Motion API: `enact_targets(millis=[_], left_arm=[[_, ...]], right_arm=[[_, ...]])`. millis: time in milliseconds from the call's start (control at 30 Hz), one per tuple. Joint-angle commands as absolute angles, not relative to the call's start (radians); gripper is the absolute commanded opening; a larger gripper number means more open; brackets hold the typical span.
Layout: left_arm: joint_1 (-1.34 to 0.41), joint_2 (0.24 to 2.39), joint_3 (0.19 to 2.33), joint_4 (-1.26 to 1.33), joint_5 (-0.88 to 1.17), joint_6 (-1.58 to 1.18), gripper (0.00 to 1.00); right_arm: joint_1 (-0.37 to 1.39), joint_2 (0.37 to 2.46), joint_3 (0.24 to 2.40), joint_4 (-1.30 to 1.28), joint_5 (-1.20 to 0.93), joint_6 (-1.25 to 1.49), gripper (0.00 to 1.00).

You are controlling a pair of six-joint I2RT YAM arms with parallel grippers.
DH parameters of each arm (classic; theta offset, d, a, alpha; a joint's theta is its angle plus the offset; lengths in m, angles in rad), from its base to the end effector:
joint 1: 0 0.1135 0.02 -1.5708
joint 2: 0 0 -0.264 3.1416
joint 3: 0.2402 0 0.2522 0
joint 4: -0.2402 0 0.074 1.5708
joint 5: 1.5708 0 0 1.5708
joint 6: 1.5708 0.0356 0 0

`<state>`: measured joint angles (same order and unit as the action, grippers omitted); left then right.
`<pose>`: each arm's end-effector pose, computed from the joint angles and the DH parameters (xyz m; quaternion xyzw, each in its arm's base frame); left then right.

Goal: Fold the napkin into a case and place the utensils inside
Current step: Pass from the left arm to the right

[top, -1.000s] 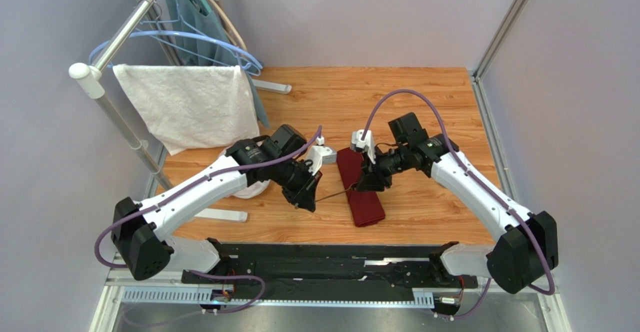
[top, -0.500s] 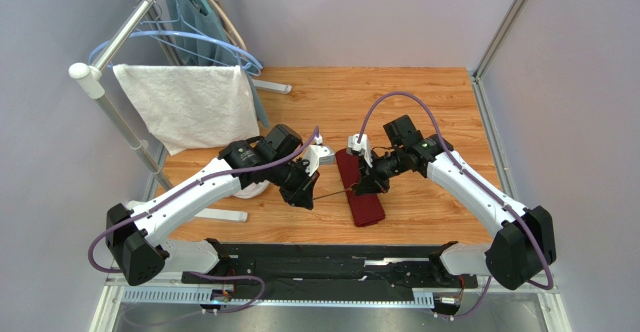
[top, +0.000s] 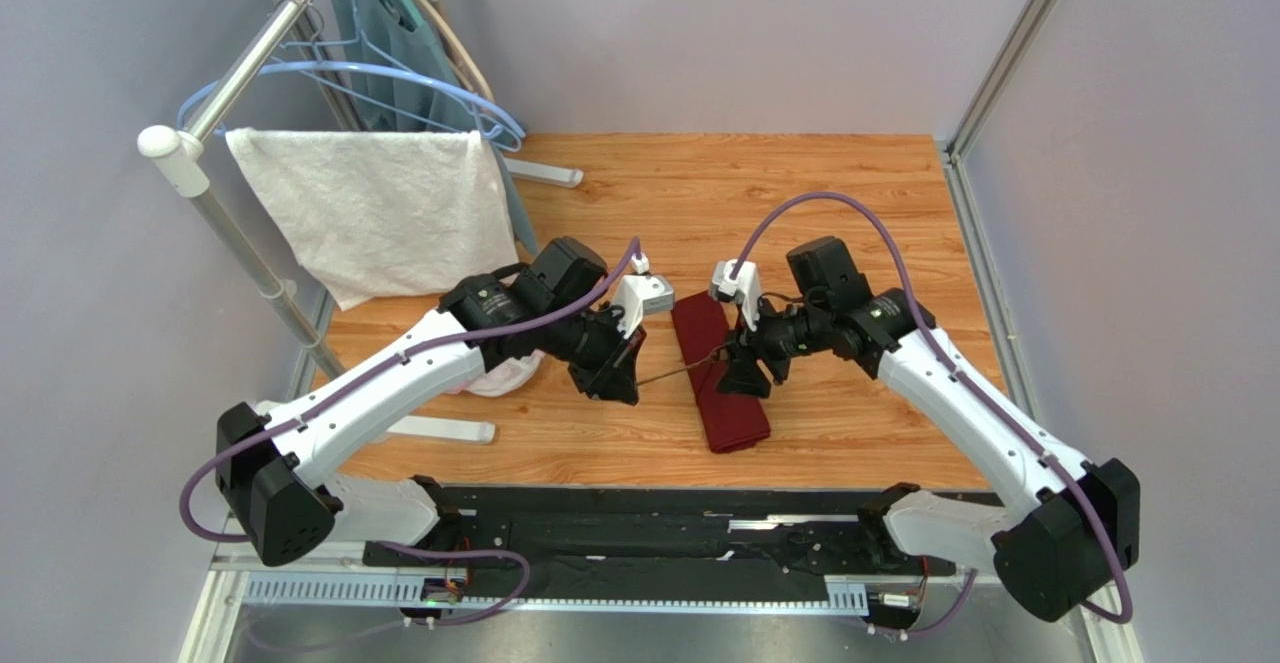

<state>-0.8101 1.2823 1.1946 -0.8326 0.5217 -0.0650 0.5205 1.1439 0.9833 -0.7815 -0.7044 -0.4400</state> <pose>0.1648 -0.1989 0.3215 0.4100 0.8227 -0.3522 0.1761 0.1808 0.1302 0.2921 -0.5070 0.7424 0.3395 0.2768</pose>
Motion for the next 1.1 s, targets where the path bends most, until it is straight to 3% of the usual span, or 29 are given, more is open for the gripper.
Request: enact_targets(millis=[0,533,733,867,967,1033,1067], left_arm=[[-0.799,1.278,1.220,-0.790,0.492,-0.072,0.00],[-0.813,1.270,1.172,-0.807,0.505,-0.060,0.00],[-0.813,1.264,1.169,-0.807,0.509,-0.060,0.00],[-0.813,1.261,1.166,-0.810,0.496,-0.057,0.00],[-0.810,1.275,1.173,-0.815,0.445,-0.070,0.00],[-0.790,1.281,1.192,-0.809,0.414,-0.110,0.09],[-0.778,1.278,1.193,-0.793,0.410,-0.130,0.23]], right_arm=[[0.514,1.192,1.043,-0.819,-0.713,-0.437,0.50],[0.511,1.258,1.147,-0.857,-0.609,-0.500,0.51],[0.509,1.307,1.184,-0.897,-0.663,-0.523,0.28],[0.508,1.301,1.160,-0.902,-0.680,-0.534,0.02],[0.509,1.279,1.135,-0.897,-0.702,-0.465,0.00],[0.512,1.269,1.109,-0.871,-0.727,-0.373,0.00],[0.511,1.259,1.091,-0.852,-0.712,-0.219,0.00]])
